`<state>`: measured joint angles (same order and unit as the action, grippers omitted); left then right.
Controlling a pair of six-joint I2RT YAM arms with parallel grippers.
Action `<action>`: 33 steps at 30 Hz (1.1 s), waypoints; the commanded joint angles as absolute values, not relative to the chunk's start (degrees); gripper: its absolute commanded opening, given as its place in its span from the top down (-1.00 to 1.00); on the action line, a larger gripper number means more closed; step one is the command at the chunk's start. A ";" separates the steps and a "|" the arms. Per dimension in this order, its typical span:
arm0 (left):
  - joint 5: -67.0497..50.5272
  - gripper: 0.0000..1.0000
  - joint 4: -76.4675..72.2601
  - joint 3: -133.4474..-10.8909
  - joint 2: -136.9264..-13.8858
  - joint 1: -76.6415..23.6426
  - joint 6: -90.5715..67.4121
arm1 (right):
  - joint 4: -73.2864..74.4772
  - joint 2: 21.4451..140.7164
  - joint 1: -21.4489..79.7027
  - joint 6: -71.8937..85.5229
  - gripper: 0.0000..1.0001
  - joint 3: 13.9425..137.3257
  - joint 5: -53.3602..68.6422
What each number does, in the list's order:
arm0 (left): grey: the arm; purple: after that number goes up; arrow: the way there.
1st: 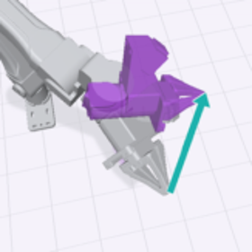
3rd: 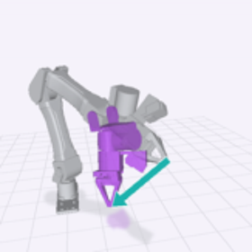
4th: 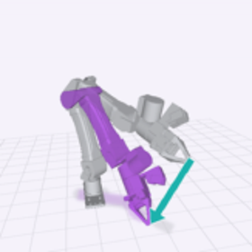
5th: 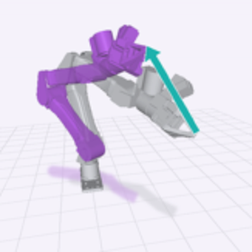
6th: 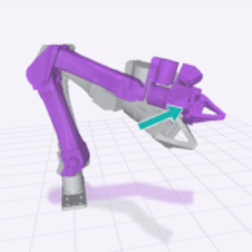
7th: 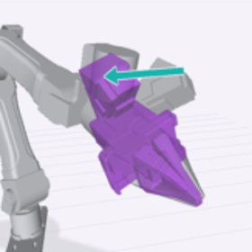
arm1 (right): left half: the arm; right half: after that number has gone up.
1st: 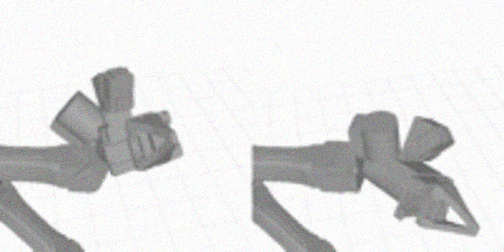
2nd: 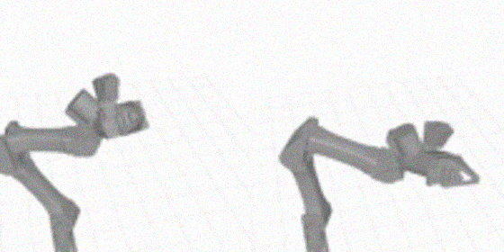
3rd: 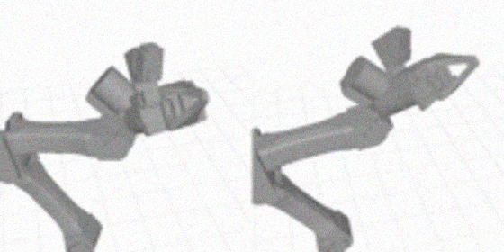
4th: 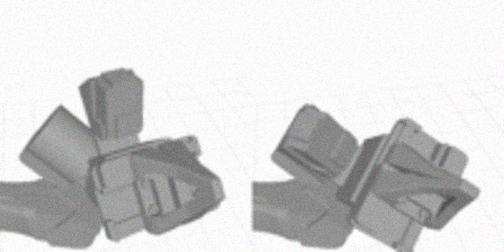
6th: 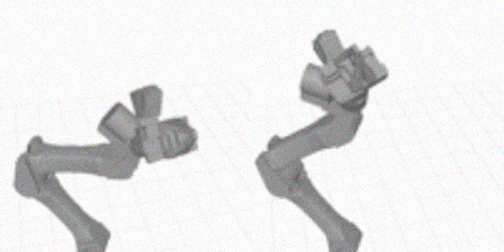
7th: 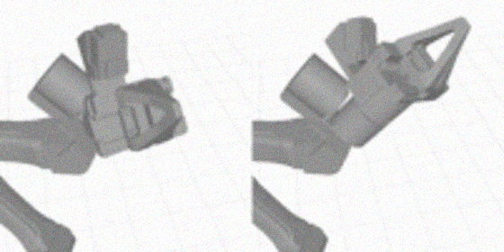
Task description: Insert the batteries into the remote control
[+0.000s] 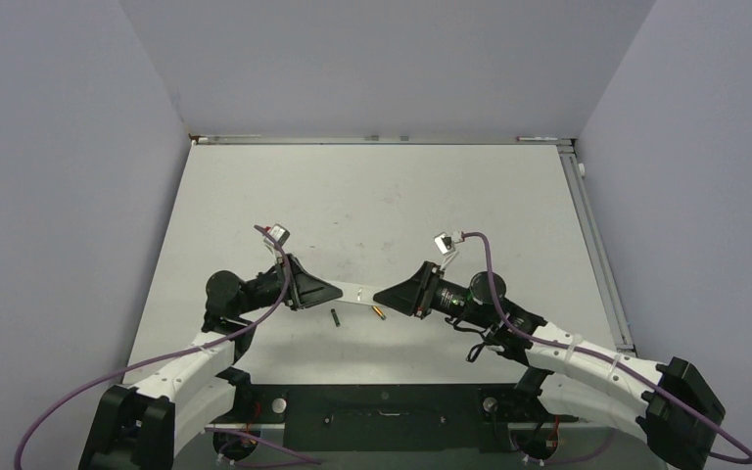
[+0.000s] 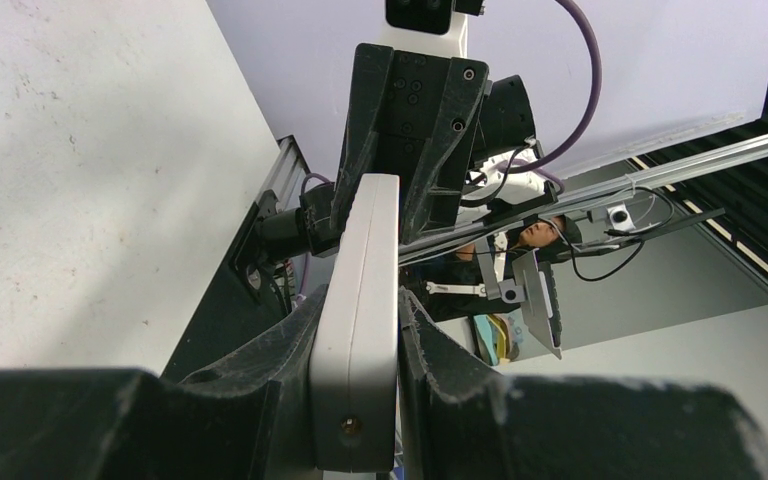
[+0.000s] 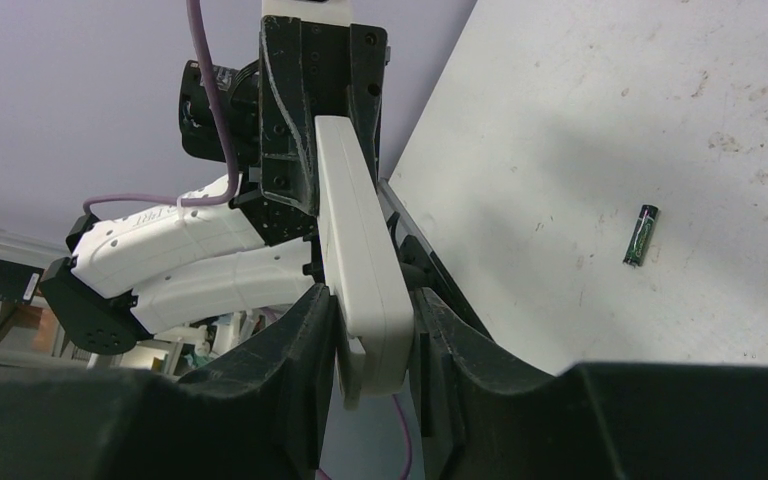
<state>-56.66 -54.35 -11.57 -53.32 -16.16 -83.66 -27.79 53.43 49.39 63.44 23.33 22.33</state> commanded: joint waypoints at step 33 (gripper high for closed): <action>-55.51 1.00 -49.20 -14.06 -54.31 -15.34 -77.88 | -14.87 45.54 49.04 56.43 0.83 26.25 16.66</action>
